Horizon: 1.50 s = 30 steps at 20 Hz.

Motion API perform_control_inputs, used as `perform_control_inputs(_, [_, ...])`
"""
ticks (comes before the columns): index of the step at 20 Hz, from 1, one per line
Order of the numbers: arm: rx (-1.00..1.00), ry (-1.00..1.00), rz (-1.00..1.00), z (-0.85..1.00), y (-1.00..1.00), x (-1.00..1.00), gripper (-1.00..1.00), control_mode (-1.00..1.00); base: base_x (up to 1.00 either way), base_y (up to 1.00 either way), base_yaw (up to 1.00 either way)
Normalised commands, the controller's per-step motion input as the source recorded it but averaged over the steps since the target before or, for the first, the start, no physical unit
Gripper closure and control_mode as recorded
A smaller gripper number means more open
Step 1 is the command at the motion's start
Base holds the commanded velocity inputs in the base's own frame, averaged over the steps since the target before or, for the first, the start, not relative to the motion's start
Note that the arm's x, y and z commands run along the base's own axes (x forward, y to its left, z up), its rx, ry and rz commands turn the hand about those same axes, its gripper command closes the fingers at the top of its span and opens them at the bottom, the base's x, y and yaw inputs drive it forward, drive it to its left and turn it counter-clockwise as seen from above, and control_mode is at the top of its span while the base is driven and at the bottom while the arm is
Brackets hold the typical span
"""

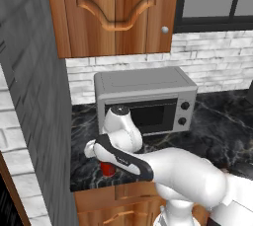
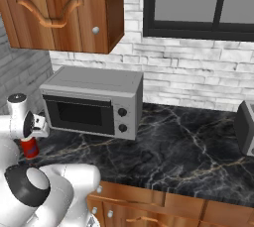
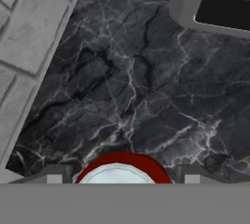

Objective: Four empty soda cans are scattered around the kitchen. Gather all the cans and cluster them next to the stove for recycling.

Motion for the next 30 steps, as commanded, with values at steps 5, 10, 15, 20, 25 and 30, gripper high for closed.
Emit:
perform_control_inputs(5, [-0.02,-0.01,-0.02,0.18,-0.09,-0.58,1.0,-1.0,0.0,0.0,0.0])
perform_control_inputs(10, [0.0,0.0,-0.04,0.57,-0.37,-0.64,1.0,-1.0,0.0,0.0,0.0])
perform_control_inputs(15, [0.0,0.0,-0.11,0.57,-0.54,-0.55,1.0,-1.0,0.0,0.0,0.0])
perform_control_inputs(20, [0.0,-0.05,-0.15,0.39,-0.38,-0.53,1.0,-1.0,0.0,0.0,0.0])
perform_control_inputs(25, [0.0,-0.01,-0.15,0.32,-0.36,-0.42,1.0,-1.0,0.0,0.0,0.0])
perform_control_inputs(30, [0.0,0.0,-0.14,0.25,-0.48,-0.43,1.0,-1.0,0.0,0.0,0.0])
